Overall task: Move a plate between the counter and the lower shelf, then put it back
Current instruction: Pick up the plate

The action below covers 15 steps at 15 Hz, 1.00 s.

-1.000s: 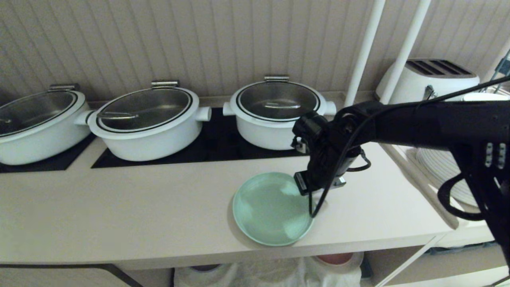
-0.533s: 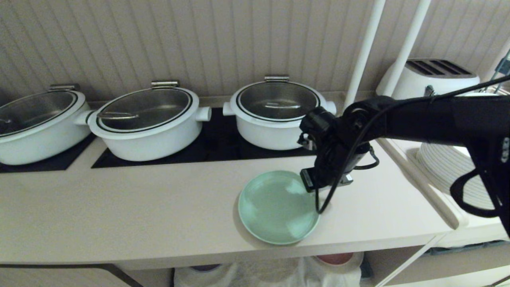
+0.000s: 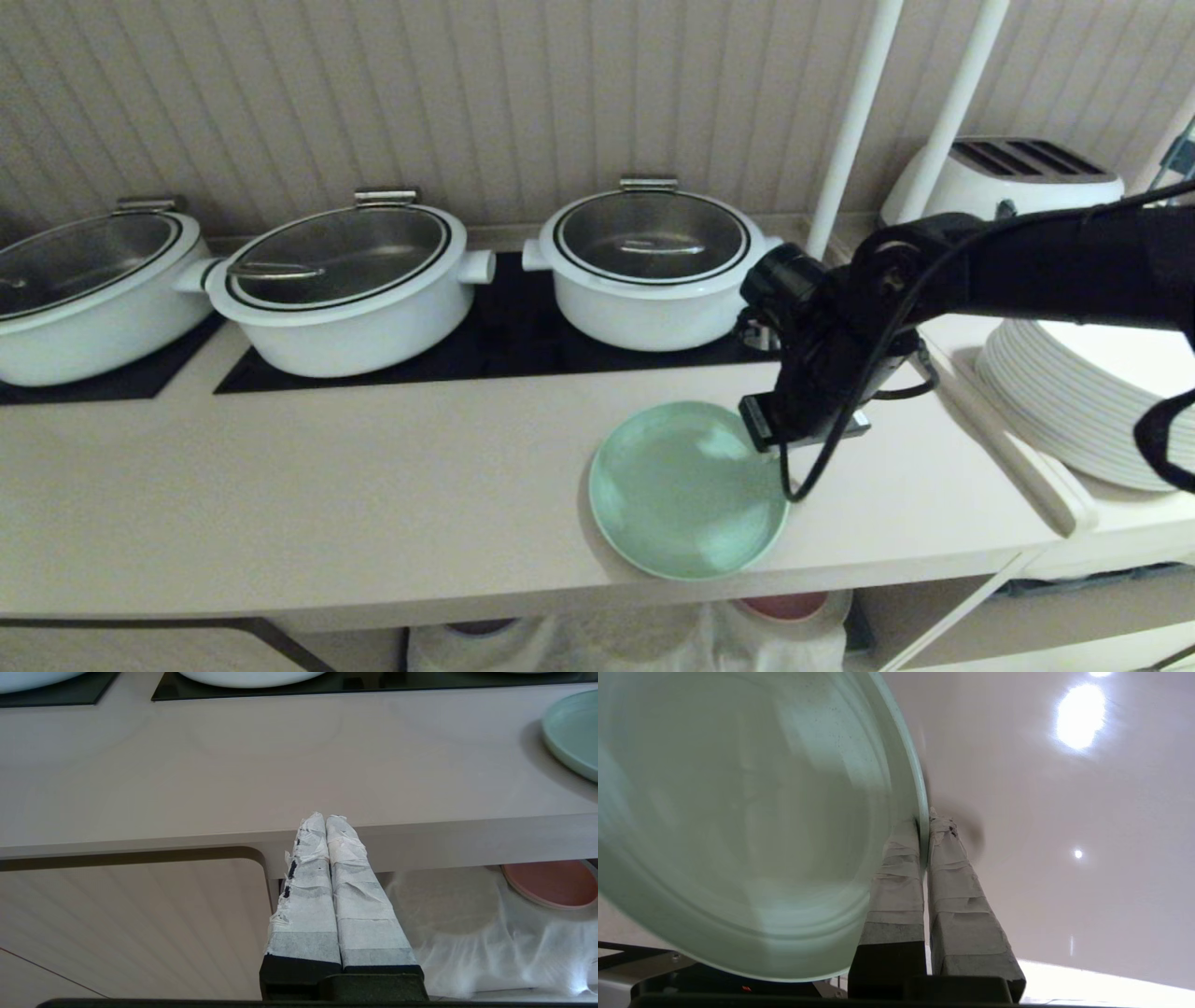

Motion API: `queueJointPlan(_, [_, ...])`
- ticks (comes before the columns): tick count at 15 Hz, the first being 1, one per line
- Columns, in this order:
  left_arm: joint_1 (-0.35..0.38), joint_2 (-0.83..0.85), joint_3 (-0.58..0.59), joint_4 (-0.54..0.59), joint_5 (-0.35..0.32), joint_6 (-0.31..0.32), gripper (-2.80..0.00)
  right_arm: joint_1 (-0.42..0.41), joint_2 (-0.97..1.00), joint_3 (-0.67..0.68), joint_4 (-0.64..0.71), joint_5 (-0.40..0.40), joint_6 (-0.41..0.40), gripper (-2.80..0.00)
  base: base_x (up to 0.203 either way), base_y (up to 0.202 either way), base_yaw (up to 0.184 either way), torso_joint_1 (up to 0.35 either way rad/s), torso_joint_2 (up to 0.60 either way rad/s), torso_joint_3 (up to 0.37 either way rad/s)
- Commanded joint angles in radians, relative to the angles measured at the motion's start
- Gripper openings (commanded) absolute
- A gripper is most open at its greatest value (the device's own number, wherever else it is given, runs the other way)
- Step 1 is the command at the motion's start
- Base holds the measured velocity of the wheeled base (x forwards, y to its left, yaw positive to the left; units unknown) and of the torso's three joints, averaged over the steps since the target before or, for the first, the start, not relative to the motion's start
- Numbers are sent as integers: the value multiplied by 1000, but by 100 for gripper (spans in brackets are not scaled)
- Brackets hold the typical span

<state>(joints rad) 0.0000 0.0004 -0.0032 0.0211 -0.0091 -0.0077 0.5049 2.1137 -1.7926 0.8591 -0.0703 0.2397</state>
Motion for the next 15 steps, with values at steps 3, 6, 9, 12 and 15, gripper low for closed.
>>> queueJointPlan(3, [0, 0, 0, 0, 0, 0, -280, -34, -91, 66, 3, -2, 1, -280, 0, 0, 0, 0, 0, 0])
queueJointPlan(6, [0, 0, 0, 0, 0, 0, -280, -57, -161, 141, 0, -3, 0, -280, 0, 0, 0, 0, 0, 0])
queueJointPlan(9, [0, 0, 0, 0, 0, -1, -280, -72, -242, 233, -4, -3, -1, -280, 0, 0, 0, 0, 0, 0])
queueJointPlan(12, [0, 0, 0, 0, 0, 0, -280, -90, -333, 322, -7, -3, -1, -280, 0, 0, 0, 0, 0, 0])
queueJointPlan(15, [0, 0, 0, 0, 0, 0, -280, -121, -423, 448, -32, -2, 3, -280, 0, 0, 0, 0, 0, 0])
